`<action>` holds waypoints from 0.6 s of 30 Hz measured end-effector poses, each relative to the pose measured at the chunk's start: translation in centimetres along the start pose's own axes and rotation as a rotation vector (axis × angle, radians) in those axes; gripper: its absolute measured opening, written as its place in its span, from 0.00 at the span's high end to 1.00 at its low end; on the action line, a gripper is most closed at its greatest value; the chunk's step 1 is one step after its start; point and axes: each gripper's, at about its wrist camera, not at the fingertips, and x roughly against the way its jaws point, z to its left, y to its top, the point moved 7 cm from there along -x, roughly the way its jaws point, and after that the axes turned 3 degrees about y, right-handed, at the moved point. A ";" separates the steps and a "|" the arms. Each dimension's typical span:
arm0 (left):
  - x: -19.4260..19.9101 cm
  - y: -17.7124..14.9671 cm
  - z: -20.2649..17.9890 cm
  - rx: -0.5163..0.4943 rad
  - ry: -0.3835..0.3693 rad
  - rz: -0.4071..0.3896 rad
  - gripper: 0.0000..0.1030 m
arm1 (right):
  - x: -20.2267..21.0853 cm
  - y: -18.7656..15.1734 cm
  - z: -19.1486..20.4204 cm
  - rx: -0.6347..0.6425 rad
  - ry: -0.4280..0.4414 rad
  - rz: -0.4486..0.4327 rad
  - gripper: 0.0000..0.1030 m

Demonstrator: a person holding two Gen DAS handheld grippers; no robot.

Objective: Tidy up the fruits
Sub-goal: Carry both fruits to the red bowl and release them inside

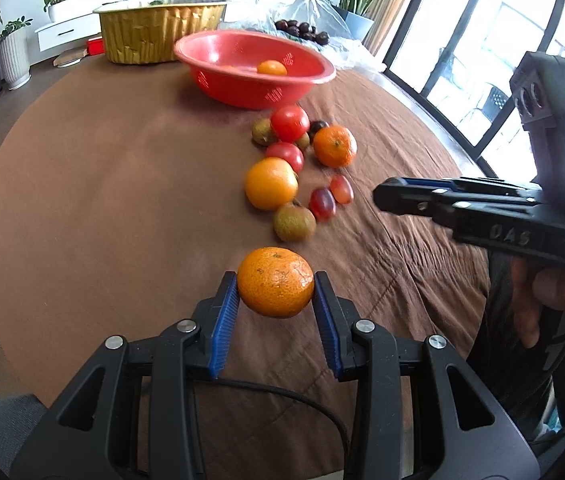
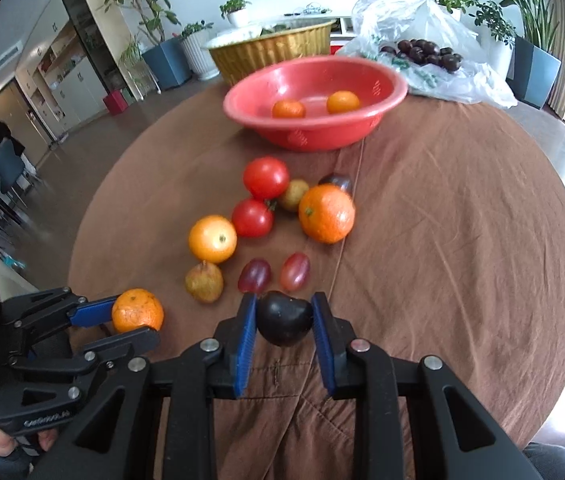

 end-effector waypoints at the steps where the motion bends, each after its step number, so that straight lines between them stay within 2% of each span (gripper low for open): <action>1: 0.2 0.5 0.3 0.000 0.004 -0.007 0.66 | 0.6 0.7 -0.6 -0.017 0.011 -0.020 0.71; 5: 1.0 3.8 1.5 -0.012 0.022 -0.053 0.66 | 2.0 3.4 -3.2 -0.089 0.019 -0.072 0.71; 7: 1.1 6.0 2.1 -0.024 0.031 -0.071 0.66 | 2.7 5.2 -4.4 -0.126 0.049 -0.104 0.71; 10: 0.8 9.6 2.5 -0.052 0.040 -0.095 0.66 | 3.4 8.1 -5.0 -0.135 0.073 -0.145 0.71; 18: -4.1 18.9 2.6 -0.109 0.037 -0.073 0.66 | 0.6 14.5 -4.9 -0.130 0.129 -0.142 0.71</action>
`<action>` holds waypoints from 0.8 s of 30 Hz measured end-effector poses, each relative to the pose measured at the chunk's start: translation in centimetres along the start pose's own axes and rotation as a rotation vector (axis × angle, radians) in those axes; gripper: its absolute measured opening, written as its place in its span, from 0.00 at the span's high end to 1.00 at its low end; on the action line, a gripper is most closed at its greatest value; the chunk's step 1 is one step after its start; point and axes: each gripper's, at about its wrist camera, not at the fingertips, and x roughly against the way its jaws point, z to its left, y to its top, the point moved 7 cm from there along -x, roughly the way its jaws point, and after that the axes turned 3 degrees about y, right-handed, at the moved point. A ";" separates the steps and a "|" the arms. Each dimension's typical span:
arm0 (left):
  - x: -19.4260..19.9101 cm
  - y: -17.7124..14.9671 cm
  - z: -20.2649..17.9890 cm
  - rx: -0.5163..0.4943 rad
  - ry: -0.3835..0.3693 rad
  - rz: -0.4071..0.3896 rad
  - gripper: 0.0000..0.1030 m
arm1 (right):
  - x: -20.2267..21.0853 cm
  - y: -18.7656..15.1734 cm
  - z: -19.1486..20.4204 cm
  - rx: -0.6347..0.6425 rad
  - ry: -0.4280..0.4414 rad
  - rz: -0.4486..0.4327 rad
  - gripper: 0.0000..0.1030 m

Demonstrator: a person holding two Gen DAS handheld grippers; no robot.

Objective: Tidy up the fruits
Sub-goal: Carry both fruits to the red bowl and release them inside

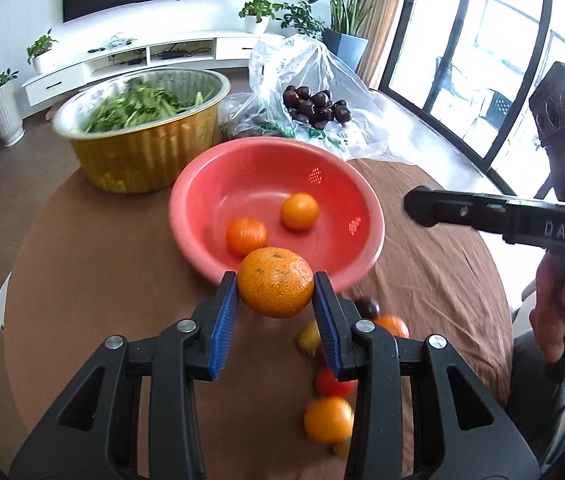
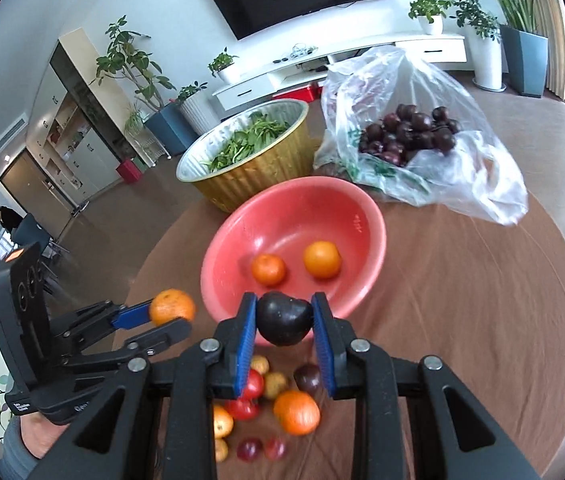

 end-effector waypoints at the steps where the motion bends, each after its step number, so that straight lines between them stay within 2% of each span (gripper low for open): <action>1: -1.1 0.6 -0.1 -0.010 -0.003 0.016 0.66 | -0.7 0.3 -0.1 -0.004 -0.001 0.011 0.71; 7: -5.8 2.7 -0.8 -0.044 0.001 0.076 0.66 | -4.4 1.4 -0.7 -0.006 -0.011 0.061 0.71; 13: -8.7 2.4 -1.2 -0.067 0.008 0.115 0.66 | -6.9 1.3 -2.0 -0.009 -0.033 0.114 0.71; 24: -9.7 1.7 -1.4 -0.099 0.034 0.125 0.65 | -8.5 0.7 -2.2 0.037 -0.083 0.143 0.70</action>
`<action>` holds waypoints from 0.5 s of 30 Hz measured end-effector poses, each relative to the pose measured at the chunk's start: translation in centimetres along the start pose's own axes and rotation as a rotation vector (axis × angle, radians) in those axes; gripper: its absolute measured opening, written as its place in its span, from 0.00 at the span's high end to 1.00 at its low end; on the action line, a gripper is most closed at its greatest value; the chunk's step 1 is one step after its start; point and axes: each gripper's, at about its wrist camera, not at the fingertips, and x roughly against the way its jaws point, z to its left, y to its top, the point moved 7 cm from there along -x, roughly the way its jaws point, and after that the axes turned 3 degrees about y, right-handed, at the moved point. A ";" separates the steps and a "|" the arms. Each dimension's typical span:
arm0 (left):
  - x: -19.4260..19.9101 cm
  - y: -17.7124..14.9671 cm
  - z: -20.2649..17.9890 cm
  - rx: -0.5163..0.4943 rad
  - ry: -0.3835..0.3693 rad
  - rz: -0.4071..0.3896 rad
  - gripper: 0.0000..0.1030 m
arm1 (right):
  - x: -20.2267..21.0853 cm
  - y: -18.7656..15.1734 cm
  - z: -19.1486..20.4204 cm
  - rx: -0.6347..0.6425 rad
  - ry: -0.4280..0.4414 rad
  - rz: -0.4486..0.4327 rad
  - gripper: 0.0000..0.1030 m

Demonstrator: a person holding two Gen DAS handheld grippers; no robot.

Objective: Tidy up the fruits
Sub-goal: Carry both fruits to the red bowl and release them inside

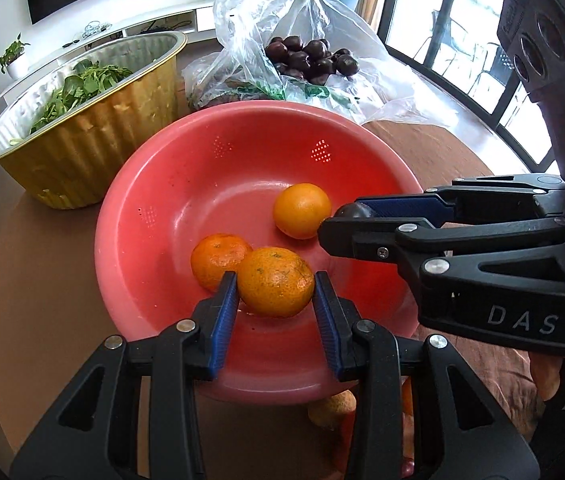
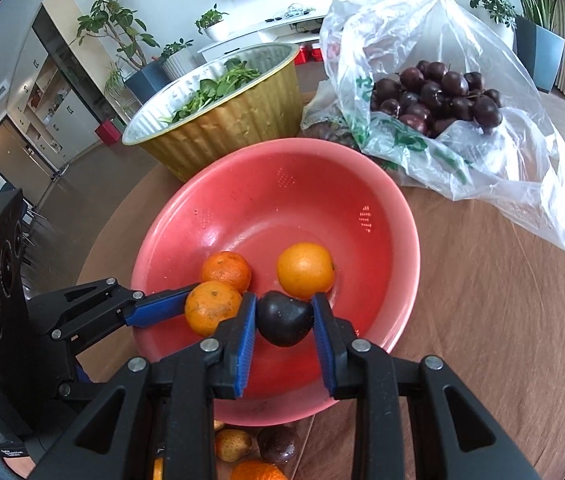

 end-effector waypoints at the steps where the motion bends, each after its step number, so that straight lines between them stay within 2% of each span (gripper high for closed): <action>1: 0.0 0.0 0.0 -0.005 0.003 0.000 0.65 | -0.1 0.1 0.0 0.004 -0.005 0.001 0.70; 3: 0.0 -0.1 -0.1 -0.015 0.006 0.001 0.63 | -0.2 0.0 0.1 0.011 -0.012 0.003 0.70; 5: 0.2 0.0 -0.2 -0.021 0.008 -0.008 0.48 | -0.2 0.0 0.1 0.015 -0.015 0.004 0.67; 6: 0.3 0.0 -0.2 -0.022 0.017 -0.009 0.33 | -0.2 0.1 0.2 0.017 -0.016 0.001 0.64; 7: 0.4 0.0 -0.1 -0.021 0.025 -0.014 0.29 | -0.2 0.1 0.2 0.017 -0.018 -0.001 0.59; 15: 1.6 -0.3 0.4 -0.004 0.017 -0.028 0.29 | 0.1 0.3 0.2 0.006 -0.010 -0.010 0.58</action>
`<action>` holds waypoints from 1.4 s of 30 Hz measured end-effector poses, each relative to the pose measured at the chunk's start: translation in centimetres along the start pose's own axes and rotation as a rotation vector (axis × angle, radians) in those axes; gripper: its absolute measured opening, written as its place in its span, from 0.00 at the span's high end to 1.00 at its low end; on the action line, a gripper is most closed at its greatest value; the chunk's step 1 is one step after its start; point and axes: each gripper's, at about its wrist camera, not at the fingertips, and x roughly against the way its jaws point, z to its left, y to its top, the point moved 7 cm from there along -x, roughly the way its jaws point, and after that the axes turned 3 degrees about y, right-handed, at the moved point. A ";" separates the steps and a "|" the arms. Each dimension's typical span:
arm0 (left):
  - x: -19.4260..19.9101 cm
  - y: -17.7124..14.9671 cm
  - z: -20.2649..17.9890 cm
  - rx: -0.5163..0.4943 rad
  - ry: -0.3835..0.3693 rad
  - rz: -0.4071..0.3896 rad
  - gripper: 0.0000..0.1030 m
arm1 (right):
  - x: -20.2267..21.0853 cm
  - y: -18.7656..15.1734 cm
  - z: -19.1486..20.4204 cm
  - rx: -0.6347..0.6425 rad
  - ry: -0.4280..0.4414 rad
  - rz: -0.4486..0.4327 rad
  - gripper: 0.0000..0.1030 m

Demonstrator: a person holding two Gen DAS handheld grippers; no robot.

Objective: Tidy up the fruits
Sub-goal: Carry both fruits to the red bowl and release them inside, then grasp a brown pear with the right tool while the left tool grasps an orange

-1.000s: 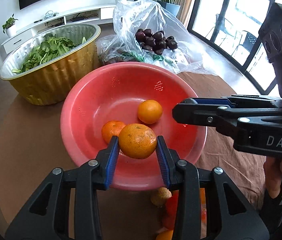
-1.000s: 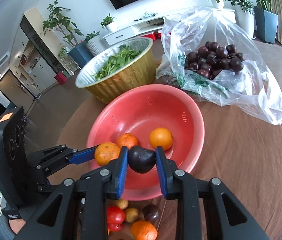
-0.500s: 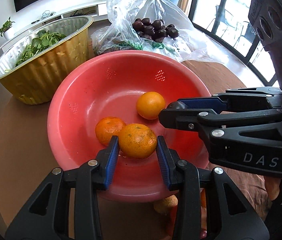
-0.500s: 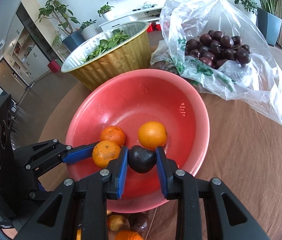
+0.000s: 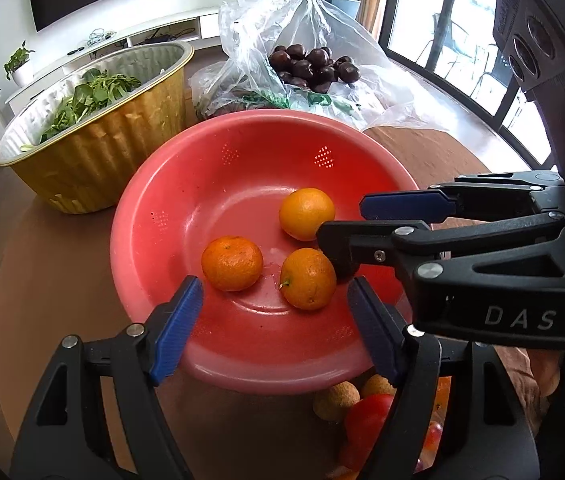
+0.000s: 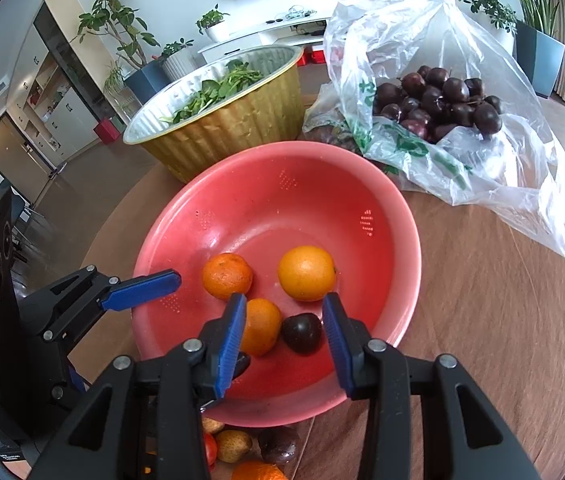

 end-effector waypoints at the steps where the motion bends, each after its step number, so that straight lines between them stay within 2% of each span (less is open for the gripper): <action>1: 0.3 -0.1 0.0 0.003 -0.001 -0.004 0.29 | 0.4 0.0 0.0 -0.006 0.001 -0.007 0.58; 3: 1.5 -0.3 0.1 0.011 -0.008 -0.018 0.29 | 1.2 -0.1 0.0 -0.014 0.008 -0.020 0.56; 5: 2.8 -0.8 0.3 0.027 -0.008 -0.032 0.26 | 2.6 -0.4 0.3 -0.024 0.023 -0.045 0.43; 7: 4.6 -1.8 0.7 0.056 -0.015 -0.056 0.14 | 4.4 -1.0 0.6 -0.031 0.048 -0.079 0.36; 8: 5.5 -2.4 0.8 0.070 -0.018 -0.067 0.13 | 5.4 -1.5 0.8 -0.029 0.059 -0.100 0.34; 11: 7.5 -4.5 1.0 0.113 -0.034 -0.078 0.12 | 7.5 -3.6 1.3 -0.008 0.065 -0.130 0.32; 13: 8.8 -6.4 1.1 0.154 -0.053 -0.077 0.01 | 8.3 -5.6 1.6 -0.018 0.073 -0.131 0.31; 21: 12.2 -14.8 0.1 0.256 -0.083 -0.067 0.00 | 8.3 -13.6 4.6 -0.004 0.087 -0.079 0.32; 26: 14.0 -18.7 1.0 0.327 -0.030 -0.075 0.00 | 6.2 -16.5 8.3 0.111 0.067 -0.012 0.42; 29: 15.3 -19.8 0.4 0.292 -0.007 -0.114 0.00 | 5.2 -16.7 10.2 0.173 0.072 0.004 0.48; 32: 15.7 -20.4 0.4 0.307 -0.004 -0.111 0.00 | 4.4 -16.8 11.2 0.212 0.061 0.018 0.52; 42: 15.3 -20.1 1.1 0.338 -0.007 -0.085 0.00 | 2.6 -17.0 11.6 0.280 -0.031 0.064 0.56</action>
